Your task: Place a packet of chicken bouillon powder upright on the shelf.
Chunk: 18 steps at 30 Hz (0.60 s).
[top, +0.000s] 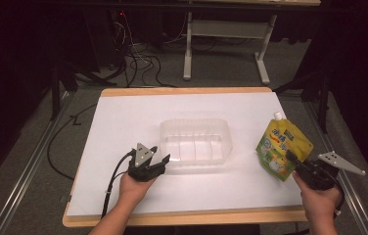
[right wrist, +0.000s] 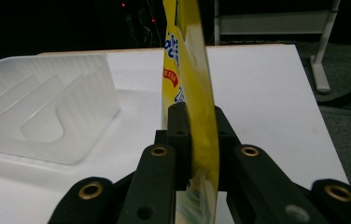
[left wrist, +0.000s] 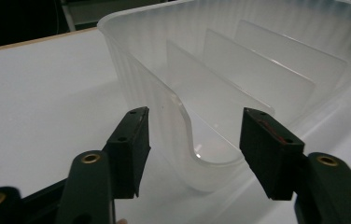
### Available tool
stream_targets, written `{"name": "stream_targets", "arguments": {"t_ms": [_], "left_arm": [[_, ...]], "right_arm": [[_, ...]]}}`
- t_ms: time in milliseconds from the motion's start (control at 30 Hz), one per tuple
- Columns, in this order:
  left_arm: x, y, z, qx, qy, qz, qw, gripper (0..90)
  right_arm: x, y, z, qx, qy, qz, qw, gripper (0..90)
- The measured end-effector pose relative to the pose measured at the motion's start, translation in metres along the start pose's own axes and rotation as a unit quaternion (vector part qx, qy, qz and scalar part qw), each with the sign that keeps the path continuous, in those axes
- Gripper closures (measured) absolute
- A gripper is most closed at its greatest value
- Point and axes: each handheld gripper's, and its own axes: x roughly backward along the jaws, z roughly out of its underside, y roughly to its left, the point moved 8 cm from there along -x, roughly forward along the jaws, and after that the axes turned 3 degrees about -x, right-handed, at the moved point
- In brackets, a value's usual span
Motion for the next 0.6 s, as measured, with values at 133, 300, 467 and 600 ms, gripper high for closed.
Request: {"name": "stream_targets", "arguments": {"t_ms": [133,300,467,600], "left_arm": [[-0.003,0.002,0.001,0.004,0.001,0.0,1.0,49.2],[-0.001,0.006,-0.004,0.011,-0.008,0.0,0.9999,59.5],[-0.001,0.006,-0.005,0.005,-0.006,-0.005,1.0,68.3],[0.0,0.007,-0.004,0.003,-0.002,-0.009,1.0,75.2]], "right_arm": [[0.003,0.007,-0.004,0.004,-0.007,-0.001,1.0,84.4],[0.006,0.015,-0.01,0.008,-0.019,-0.008,0.9998,84.3],[0.004,0.018,-0.008,0.007,-0.016,-0.005,0.9998,84.3],[0.002,0.02,-0.007,0.006,-0.014,-0.007,0.9999,84.3]]}}
